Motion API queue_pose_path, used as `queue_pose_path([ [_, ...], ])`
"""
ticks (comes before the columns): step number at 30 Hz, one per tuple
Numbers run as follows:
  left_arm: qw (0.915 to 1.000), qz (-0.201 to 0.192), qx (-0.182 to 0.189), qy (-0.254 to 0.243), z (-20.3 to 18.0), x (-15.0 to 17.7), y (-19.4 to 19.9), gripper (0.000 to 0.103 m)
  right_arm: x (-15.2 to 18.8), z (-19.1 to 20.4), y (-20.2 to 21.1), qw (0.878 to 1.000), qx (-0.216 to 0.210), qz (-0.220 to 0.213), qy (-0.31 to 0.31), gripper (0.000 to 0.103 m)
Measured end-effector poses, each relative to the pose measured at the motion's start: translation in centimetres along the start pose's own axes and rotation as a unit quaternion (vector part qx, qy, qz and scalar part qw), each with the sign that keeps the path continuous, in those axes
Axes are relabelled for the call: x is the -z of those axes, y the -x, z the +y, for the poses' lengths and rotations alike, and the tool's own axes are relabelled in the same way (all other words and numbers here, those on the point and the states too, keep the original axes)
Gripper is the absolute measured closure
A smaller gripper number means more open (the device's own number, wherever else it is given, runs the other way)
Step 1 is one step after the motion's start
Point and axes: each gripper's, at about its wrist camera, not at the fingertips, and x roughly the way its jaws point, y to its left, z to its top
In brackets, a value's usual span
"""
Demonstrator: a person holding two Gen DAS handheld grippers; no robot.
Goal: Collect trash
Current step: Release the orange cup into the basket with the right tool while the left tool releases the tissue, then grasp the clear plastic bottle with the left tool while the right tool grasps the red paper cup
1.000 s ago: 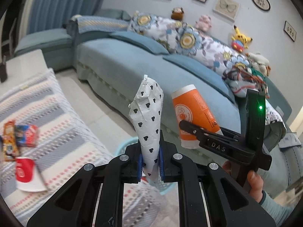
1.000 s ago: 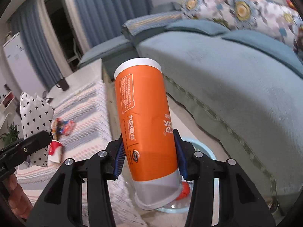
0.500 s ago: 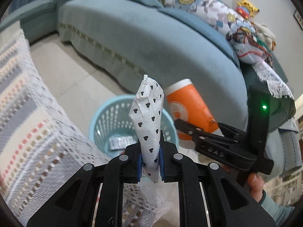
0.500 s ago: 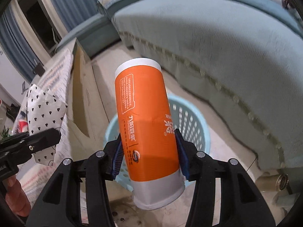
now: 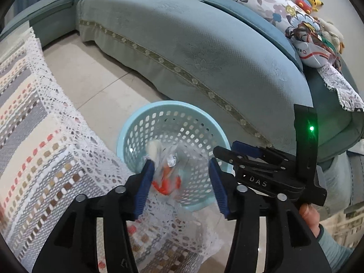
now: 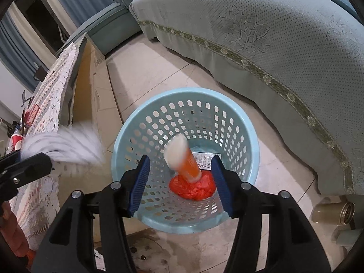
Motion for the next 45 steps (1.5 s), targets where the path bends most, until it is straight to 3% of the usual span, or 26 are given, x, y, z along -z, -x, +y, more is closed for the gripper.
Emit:
queue_pose_path([
  [2, 1.0, -0.001, 0.0, 0.004, 0.2, 0.1, 0.2, 0.043, 0.1, 0.1, 0.1, 1.0, -0.005, 0.002, -0.001, 0.051],
  [13, 0.9995, -0.027, -0.009, 0.012, 1.4, 1.8, 3.8, 0.043, 0.2, 3.5, 2.8, 0.999, -0.005, -0.022, 0.04, 0.051],
  [17, 0.9948, -0.066, -0.069, -0.035, 1.3, 2.6, 8.4, 0.043, -0.7, 7.1, 5.5, 0.996, -0.02, -0.054, 0.069, 0.051],
  [20, 0.9897, -0.099, -0.099, -0.029, 2.9, 3.3, 12.5, 0.043, -1.2, 10.9, 7.4, 0.991, -0.036, -0.081, 0.1, 0.051],
  [25, 0.9696, -0.16, -0.185, 0.002, 7.5, 5.5, 19.0, 0.043, -1.5, 18.8, 10.1, 0.975, -0.071, -0.126, 0.167, 0.051],
  [26, 0.9669, -0.167, -0.193, 0.012, 8.3, 5.9, 19.8, 0.043, -1.6, 20.4, 10.2, 0.973, -0.076, -0.127, 0.177, 0.047],
  [27, 0.9625, -0.178, -0.202, 0.032, 10.1, 6.6, 21.3, 0.043, -1.7, 21.9, 10.2, 0.972, -0.083, -0.123, 0.184, 0.037],
  [31, 0.9465, -0.193, -0.246, 0.08, 15.5, 9.1, 24.7, 0.024, -1.7, 27.1, 9.0, 0.967, -0.101, -0.104, 0.209, 0.031],
  [35, 0.9333, -0.18, -0.285, 0.125, 21.3, 11.1, 26.5, 0.024, -0.7, 32.4, 6.1, 0.958, -0.107, -0.092, 0.249, 0.031],
  [37, 0.9322, -0.174, -0.286, 0.137, 23.7, 11.7, 26.9, 0.024, -0.3, 34.4, 4.2, 0.957, -0.112, -0.077, 0.256, 0.031],
  [41, 0.9452, -0.149, -0.253, 0.143, 26.8, 11.8, 26.1, 0.024, -0.1, 37.0, 0.6, 0.958, -0.126, -0.031, 0.256, 0.031],
  [45, 0.9445, -0.13, -0.271, 0.132, 28.7, 10.7, 24.3, 0.028, 0.2, 38.0, -1.3, 0.957, -0.134, -0.014, 0.257, 0.031],
])
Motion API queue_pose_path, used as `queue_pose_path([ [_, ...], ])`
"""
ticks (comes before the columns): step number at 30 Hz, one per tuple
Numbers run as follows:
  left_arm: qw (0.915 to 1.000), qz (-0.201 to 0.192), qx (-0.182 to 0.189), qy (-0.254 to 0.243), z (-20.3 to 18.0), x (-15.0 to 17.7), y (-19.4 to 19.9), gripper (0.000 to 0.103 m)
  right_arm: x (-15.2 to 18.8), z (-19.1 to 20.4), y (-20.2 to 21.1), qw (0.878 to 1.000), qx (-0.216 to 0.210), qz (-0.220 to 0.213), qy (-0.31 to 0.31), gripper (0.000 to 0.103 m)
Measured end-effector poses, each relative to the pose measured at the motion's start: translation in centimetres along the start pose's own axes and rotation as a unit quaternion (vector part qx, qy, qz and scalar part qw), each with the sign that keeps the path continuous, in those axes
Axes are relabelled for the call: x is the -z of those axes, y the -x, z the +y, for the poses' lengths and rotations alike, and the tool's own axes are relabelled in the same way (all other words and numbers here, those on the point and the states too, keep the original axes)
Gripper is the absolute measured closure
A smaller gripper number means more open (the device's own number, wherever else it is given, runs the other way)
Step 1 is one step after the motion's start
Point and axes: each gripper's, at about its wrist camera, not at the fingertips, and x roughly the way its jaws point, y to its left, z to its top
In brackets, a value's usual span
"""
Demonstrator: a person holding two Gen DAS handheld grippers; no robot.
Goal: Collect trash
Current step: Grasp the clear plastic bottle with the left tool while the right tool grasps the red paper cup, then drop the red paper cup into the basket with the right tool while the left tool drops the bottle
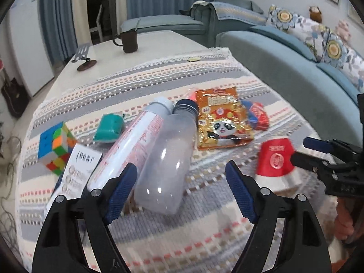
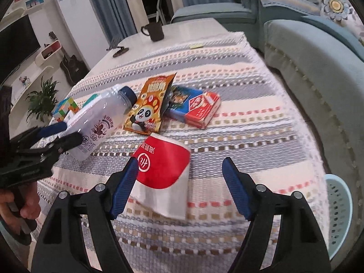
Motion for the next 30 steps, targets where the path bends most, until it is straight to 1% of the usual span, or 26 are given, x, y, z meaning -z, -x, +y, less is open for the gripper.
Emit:
queue_pose_path([
  [3, 0.9997, 0.021, -0.012, -0.003, 0.1, -0.7, -2.3, 0.035, 0.3, 0.2, -1.2, 1.0, -0.005, 0.006, 0.008, 0.031],
  [6, 0.9985, 0.04, -0.032, -0.022, -0.5, -0.7, -3.9, 0.037, 0.5, 0.1, -2.1, 1.0, -0.012, 0.016, 0.011, 0.031],
  [8, 0.9974, 0.048, -0.042, -0.033, -1.1, -0.8, -4.7, 0.038, 0.6, 0.0, -2.4, 0.999, -0.026, 0.021, 0.01, 0.031],
  [10, 0.9971, 0.054, -0.044, -0.03, -1.3, -0.9, -5.4, 0.045, 0.4, -0.1, -2.8, 0.999, -0.033, 0.026, 0.007, 0.031],
  [13, 0.9975, 0.063, -0.031, -0.004, -0.9, -1.0, -6.2, 0.056, 0.1, 0.2, -3.6, 0.998, -0.047, 0.038, 0.006, 0.032],
  [15, 0.998, 0.059, -0.023, 0.008, -0.9, -0.8, -6.2, 0.057, 0.1, 0.5, -3.8, 0.998, -0.051, 0.04, 0.01, 0.037],
  [17, 0.9982, 0.054, -0.024, 0.01, -1.2, -0.6, -6.1, 0.058, 0.0, 0.9, -4.0, 0.997, -0.061, 0.045, 0.009, 0.042],
  [18, 0.9983, 0.051, -0.023, 0.014, -1.3, -0.3, -5.8, 0.058, 0.0, 1.0, -4.1, 0.997, -0.066, 0.046, 0.008, 0.046],
  [19, 0.9984, 0.049, -0.021, 0.017, -1.3, -0.1, -5.7, 0.058, 0.0, 1.2, -4.1, 0.996, -0.07, 0.047, 0.009, 0.047],
  [23, 0.9985, 0.035, -0.013, 0.04, -1.4, 1.7, -4.3, 0.058, 0.4, 1.5, -3.2, 0.996, -0.082, 0.042, 0.016, 0.056],
  [25, 0.9982, 0.03, -0.004, 0.053, -1.5, 2.5, -3.5, 0.058, 0.8, 1.7, -2.1, 0.996, -0.083, 0.031, 0.026, 0.06],
  [27, 0.9973, 0.027, 0.017, 0.066, -1.8, 3.0, -2.8, 0.058, 1.1, 1.9, -1.0, 0.996, -0.077, 0.023, 0.039, 0.063],
  [30, 0.9968, 0.014, 0.043, 0.066, -2.9, 3.1, -1.3, 0.059, 1.8, 2.5, 1.4, 0.996, -0.051, -0.001, 0.068, 0.063],
])
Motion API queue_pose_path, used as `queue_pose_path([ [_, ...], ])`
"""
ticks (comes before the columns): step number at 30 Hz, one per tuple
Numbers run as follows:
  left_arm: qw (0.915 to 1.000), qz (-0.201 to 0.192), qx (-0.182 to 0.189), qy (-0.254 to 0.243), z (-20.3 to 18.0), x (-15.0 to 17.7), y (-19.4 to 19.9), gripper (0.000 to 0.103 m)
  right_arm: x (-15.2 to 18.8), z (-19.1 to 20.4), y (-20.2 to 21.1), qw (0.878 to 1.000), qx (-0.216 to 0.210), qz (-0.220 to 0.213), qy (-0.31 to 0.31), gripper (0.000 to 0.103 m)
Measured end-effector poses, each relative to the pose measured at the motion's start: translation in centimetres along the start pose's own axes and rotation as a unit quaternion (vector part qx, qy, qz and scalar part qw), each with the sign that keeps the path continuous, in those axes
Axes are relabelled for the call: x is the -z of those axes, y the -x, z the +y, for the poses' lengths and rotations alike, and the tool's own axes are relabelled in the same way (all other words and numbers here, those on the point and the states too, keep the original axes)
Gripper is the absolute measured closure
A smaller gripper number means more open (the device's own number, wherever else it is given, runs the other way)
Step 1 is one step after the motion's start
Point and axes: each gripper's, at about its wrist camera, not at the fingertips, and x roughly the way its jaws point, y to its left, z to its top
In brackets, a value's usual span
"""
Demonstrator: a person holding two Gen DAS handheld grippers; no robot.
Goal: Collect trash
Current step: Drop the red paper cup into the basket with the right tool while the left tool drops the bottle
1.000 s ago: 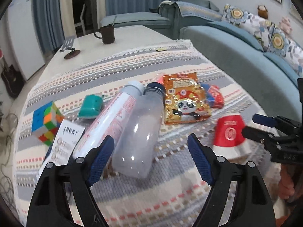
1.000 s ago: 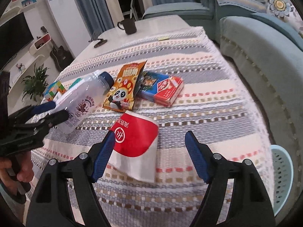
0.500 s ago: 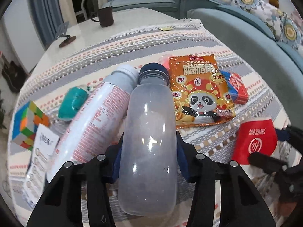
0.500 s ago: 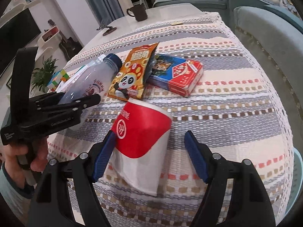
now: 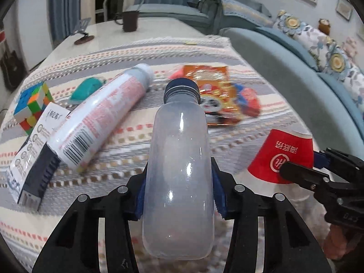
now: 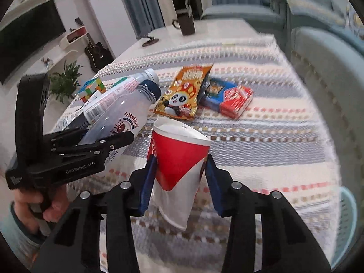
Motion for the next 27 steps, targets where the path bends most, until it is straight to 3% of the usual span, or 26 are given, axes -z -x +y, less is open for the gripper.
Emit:
queue_pose_path([
  [9, 0.9953, -0.061, 0.065, -0.038, -6.8, -1.3, 5.8, 0.059, 1.1, -2.2, 9.6, 0.995, 0.062, -0.079, -0.011, 0.063],
  [15, 0.9874, -0.082, 0.122, -0.058, -12.8, -2.4, 8.1, 0.058, 3.0, -6.8, 16.9, 0.979, 0.143, -0.134, -0.054, 0.063],
  [19, 0.9818, -0.092, 0.141, -0.088, -17.8, -2.9, 8.0, 0.058, 5.3, -10.3, 20.2, 0.962, 0.207, -0.156, -0.092, 0.063],
  [27, 0.9683, -0.059, 0.204, -0.132, -26.6, -2.0, 4.6, 0.058, 10.9, -18.2, 23.4, 0.94, 0.242, -0.153, -0.186, 0.063],
])
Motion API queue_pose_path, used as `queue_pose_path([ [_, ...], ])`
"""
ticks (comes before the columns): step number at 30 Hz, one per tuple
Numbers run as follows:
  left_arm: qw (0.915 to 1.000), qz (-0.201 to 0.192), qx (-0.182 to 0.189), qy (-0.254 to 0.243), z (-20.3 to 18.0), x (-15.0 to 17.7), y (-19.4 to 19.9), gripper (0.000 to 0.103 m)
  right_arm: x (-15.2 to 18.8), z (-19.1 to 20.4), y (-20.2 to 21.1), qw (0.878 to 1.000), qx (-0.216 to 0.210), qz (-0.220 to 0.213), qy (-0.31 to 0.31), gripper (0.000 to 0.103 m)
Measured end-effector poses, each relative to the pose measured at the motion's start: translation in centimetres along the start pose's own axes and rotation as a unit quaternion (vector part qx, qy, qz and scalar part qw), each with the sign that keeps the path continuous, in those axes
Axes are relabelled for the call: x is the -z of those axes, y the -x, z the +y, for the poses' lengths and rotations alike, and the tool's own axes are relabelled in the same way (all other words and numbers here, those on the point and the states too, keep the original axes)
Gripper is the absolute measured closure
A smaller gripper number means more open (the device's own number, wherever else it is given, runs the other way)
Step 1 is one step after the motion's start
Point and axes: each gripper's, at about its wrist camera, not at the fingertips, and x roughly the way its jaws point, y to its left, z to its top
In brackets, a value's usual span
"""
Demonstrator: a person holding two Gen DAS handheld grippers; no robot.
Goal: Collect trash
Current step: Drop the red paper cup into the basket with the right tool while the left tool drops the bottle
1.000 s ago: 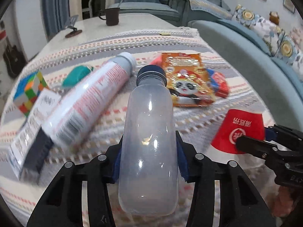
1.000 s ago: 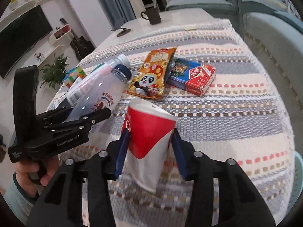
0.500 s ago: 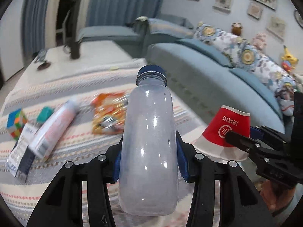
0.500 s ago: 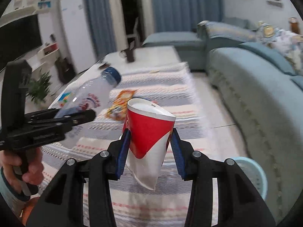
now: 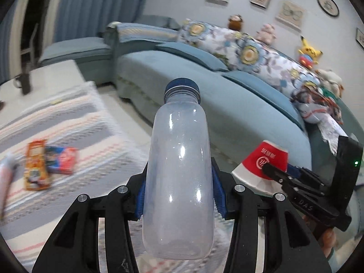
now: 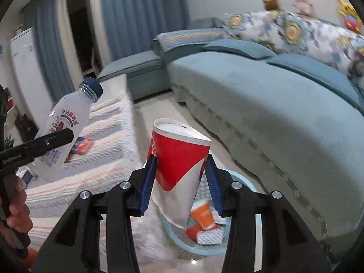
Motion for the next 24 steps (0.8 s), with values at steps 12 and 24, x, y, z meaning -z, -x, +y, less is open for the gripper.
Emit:
queue_pose_path([
  [12, 0.9899, 0.117, 0.062, -0.051, -4.6, 4.4, -11.3, 0.058, 5.6, -8.5, -3.9, 0.994, 0.044, 0.065, -0.081, 0.063],
  [24, 0.9818, 0.168, 0.062, -0.063, -5.1, 7.5, -14.8, 0.048, 8.9, -9.4, -8.1, 0.983, 0.044, 0.124, -0.126, 0.059],
])
